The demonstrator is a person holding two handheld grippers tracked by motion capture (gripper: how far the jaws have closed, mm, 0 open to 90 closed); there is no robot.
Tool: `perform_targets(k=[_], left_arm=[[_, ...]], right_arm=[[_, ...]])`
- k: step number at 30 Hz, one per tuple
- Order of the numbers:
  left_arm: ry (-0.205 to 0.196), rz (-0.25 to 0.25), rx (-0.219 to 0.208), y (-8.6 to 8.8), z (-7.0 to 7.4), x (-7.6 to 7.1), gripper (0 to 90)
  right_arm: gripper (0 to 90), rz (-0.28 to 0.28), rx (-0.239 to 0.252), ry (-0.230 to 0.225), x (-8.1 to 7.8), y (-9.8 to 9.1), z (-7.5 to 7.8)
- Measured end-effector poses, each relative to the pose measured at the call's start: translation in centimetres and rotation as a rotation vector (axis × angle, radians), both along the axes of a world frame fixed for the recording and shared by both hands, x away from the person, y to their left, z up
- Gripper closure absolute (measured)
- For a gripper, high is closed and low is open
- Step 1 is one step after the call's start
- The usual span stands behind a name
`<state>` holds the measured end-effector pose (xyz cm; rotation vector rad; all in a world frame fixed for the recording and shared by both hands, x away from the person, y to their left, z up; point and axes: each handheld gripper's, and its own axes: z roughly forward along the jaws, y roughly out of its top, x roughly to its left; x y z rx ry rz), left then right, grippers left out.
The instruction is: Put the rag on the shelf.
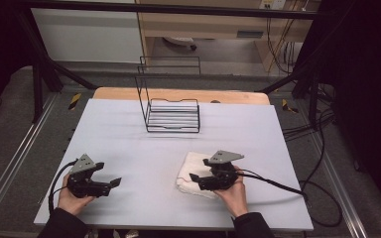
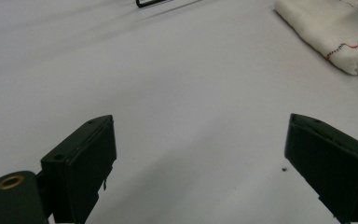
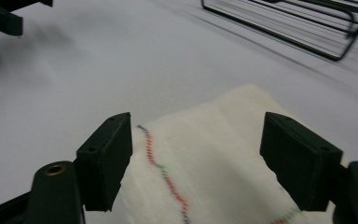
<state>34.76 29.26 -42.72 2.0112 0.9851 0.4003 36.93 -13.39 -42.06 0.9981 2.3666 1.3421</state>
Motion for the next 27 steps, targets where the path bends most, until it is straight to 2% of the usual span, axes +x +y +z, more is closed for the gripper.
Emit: perform_targets(k=[1,3,4,5,8,13,22,27], left_arm=[[-0.002,0.003,-0.002,-0.1,0.0,0.0,8.8],[0.001,0.004,-0.002,-0.3,0.1,0.1,8.8],[0.001,0.003,0.003,-0.4,0.1,0.1,8.7],[0.001,0.004,0.003,-0.5,0.2,0.2,8.7],[0.006,-0.001,0.000,-1.0,0.3,0.4,8.6],[0.010,-0.011,-0.014,-2.1,0.8,0.9,8.5],[0.010,-0.065,-0.002,-6.3,1.8,2.0,7.9],[0.019,-0.082,0.001,-8.9,2.1,3.2,7.9]], right_arm=[[18.0,-0.028,0.012,0.008,0.3,-1.3,0.0],[15.3,-0.038,0.015,0.011,0.3,-1.8,0.0],[11.0,-0.063,0.011,0.028,0.7,-3.1,0.0],[11.0,-0.063,0.011,0.028,0.7,-3.1,0.0],[7.0,-0.089,0.014,0.040,0.9,-4.7,-0.2],[3.7,-0.111,0.006,0.035,0.8,-6.8,-0.7],[1.6,-0.162,-0.007,0.059,1.1,-8.0,-1.5],[1.4,-0.160,-0.018,0.041,1.0,-8.0,-1.5]])
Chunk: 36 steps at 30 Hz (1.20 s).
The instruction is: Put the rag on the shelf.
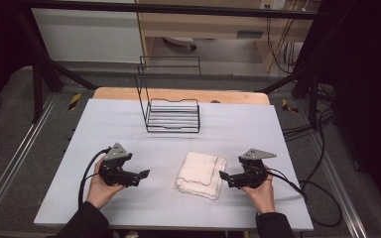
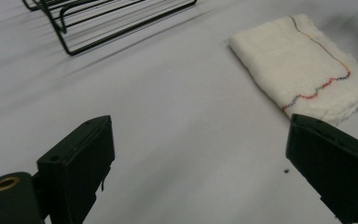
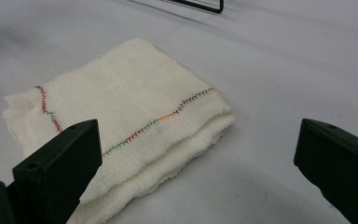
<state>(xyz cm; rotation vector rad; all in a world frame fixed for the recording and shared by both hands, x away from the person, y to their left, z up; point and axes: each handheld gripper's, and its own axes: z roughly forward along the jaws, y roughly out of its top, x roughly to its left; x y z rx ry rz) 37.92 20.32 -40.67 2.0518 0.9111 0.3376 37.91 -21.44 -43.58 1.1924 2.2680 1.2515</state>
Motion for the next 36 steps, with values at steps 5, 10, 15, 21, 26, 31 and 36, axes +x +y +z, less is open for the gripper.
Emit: perform_targets(k=[5,10,15,21,26,31,36], left_arm=[[0.021,-0.011,-0.003,-2.6,-0.1,1.5,7.8],[0.029,-0.006,0.001,-5.0,0.0,3.0,7.9],[0.048,0.001,0.009,-7.3,-0.2,4.3,9.2],[0.081,0.013,0.035,-9.9,-0.7,6.0,14.3],[0.105,0.014,0.022,-11.5,-1.5,6.9,20.4],[0.135,0.020,0.040,-12.8,-2.5,7.7,32.9],[0.159,0.020,0.038,-13.5,-3.5,8.5,45.8]], right_arm=[[1.1,-0.005,-0.006,0.000,-0.1,-0.1,0.1],[1.1,-0.009,-0.010,-0.007,-0.2,-0.3,0.1],[1.1,-0.016,-0.008,0.004,-0.3,-0.3,0.0],[1.2,-0.013,-0.007,0.004,-0.2,-0.2,-0.1],[1.3,-0.011,-0.011,0.002,-0.2,-0.2,-0.1],[1.4,-0.012,-0.007,0.002,-0.3,-0.2,-0.1],[1.8,-0.008,-0.010,0.002,-0.3,-0.2,-0.1]])
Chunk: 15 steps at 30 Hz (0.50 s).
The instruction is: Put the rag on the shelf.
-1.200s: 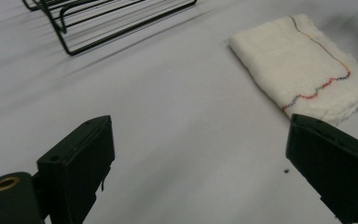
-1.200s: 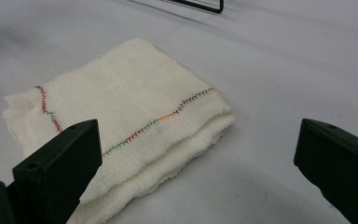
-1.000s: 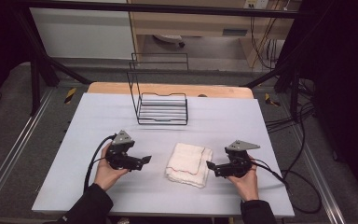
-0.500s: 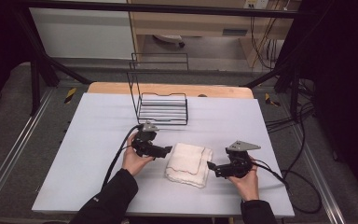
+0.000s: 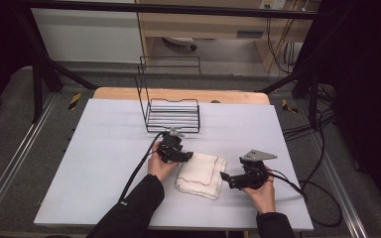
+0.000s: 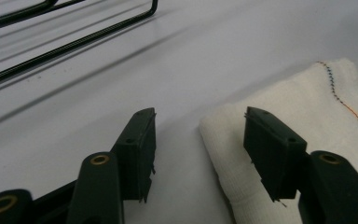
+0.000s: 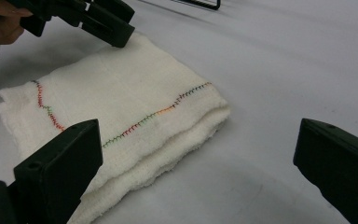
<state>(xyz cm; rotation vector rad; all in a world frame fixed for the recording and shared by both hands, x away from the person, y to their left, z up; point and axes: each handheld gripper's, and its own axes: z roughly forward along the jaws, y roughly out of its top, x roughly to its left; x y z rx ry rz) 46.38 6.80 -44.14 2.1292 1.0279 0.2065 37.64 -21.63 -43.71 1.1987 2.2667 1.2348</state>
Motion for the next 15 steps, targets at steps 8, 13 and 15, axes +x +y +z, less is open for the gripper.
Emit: perform_targets(k=[8,13,15], left_arm=[[0.030,0.002,-0.029,-0.75,-0.42,0.18,60.8],[0.047,-0.015,-0.038,-0.94,-0.48,0.08,70.0],[0.045,-0.019,-0.039,-1.06,-0.49,-0.02,73.9]], right_arm=[[2.8,0.000,-0.001,0.000,0.10,0.00,-0.03],[4.0,-0.007,0.003,0.004,0.23,0.00,0.00],[5.0,-0.010,0.012,0.001,0.33,0.03,-0.01]])
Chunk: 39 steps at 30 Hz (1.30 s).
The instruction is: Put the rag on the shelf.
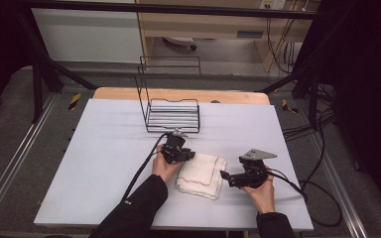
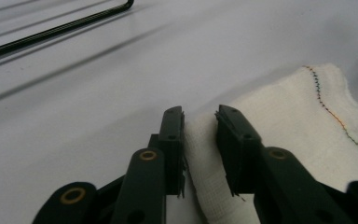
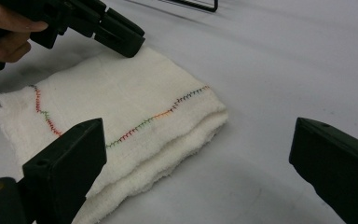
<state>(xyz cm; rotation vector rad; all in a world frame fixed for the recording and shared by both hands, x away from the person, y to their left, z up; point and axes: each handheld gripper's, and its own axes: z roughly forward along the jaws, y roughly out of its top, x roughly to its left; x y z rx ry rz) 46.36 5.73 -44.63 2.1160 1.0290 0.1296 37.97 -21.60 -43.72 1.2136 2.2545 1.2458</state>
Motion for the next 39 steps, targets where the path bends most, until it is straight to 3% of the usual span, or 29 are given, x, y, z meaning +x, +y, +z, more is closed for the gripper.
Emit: perform_targets(k=[8,13,17,22,39], left_arm=[[-0.035,-0.013,0.034,-0.4,0.0,-0.4,78.6],[-0.045,-0.012,0.012,-0.3,-0.3,-0.5,79.0],[-0.058,-0.020,0.026,-0.3,-0.3,-0.5,79.1],[-0.061,-0.026,0.026,-0.2,-0.3,-0.5,79.2],[-0.067,-0.033,0.007,-0.1,-0.5,-0.5,79.1]], right_arm=[[13.5,-0.038,-0.010,0.016,1.5,0.3,-0.5],[24.4,-0.065,-0.012,0.016,2.4,0.5,-0.8],[34.8,-0.084,-0.020,0.015,3.3,1.0,-0.9],[42.7,-0.095,-0.029,0.052,4.2,1.4,-1.7],[66.0,-0.095,0.048,0.140,3.7,2.1,-2.0]])
